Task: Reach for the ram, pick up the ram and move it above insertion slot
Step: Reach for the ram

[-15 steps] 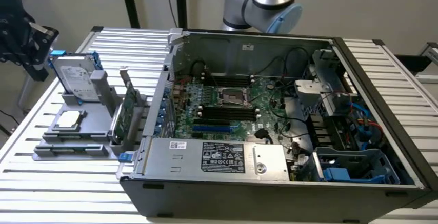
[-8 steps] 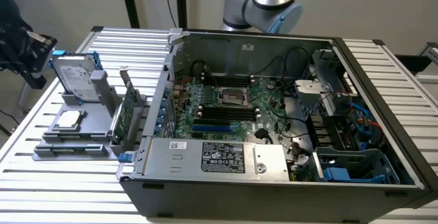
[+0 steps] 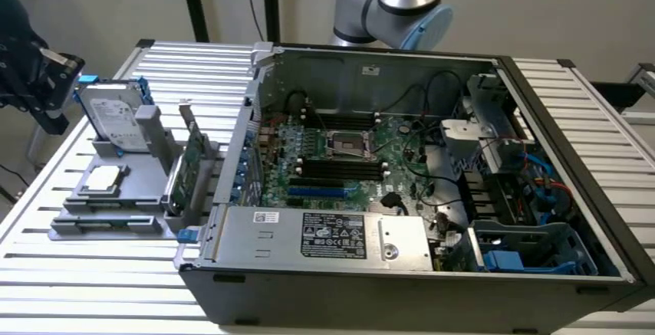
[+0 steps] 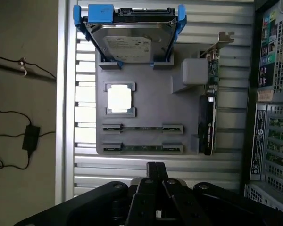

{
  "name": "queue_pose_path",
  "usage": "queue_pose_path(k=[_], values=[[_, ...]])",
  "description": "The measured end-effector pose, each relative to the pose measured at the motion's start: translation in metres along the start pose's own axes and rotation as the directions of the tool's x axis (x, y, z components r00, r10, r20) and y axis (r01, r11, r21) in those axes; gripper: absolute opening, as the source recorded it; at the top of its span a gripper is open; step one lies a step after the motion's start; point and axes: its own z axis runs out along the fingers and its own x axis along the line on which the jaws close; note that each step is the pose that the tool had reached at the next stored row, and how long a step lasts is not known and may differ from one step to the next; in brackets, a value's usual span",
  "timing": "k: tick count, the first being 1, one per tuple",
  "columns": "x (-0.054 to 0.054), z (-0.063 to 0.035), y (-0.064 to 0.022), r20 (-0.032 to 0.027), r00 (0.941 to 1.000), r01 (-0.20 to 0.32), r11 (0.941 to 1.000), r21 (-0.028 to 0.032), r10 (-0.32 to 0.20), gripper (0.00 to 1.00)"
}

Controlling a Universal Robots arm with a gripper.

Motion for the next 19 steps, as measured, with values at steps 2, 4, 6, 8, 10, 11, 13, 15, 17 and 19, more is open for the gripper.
queue_pose_path(k=[2,4,6,8,10,11,13,15,17,19], values=[[0.0,0.0,0.0,-0.0013,0.9993,0.037,0.9993,0.0001,-0.037,0.11],[0.0,0.0001,0.0,-0.0026,0.9973,0.073,0.9973,0.0,-0.073,0.11],[0.0,0.0001,0.0,-0.004,0.994,0.109,0.994,0.0001,-0.109,0.11],[0.0,0.0001,0.0,-0.0054,0.9894,0.145,0.9894,0.0,-0.145,0.11],[0.0,0.0001,0.0,-0.0067,0.9836,0.18,0.9836,-0.0001,-0.18,0.11],[0.0,0.0001,0.0,-0.0075,0.9798,0.2,0.9799,-0.0002,-0.2,0.11],[0.0,0.0001,0.0,-0.0089,0.972,0.235,0.9721,-0.0003,-0.235,0.11],[0.0,0.0001,0.0,-0.0102,0.9629,0.27,0.963,-0.0006,-0.27,0.11],[0.0,0.0001,0.0,-0.0115,0.9526,0.304,0.9527,-0.0008,-0.304,0.11],[0.0,0.0002,0.0,-0.0129,0.9411,0.338,0.9412,-0.0011,-0.338,0.11]])
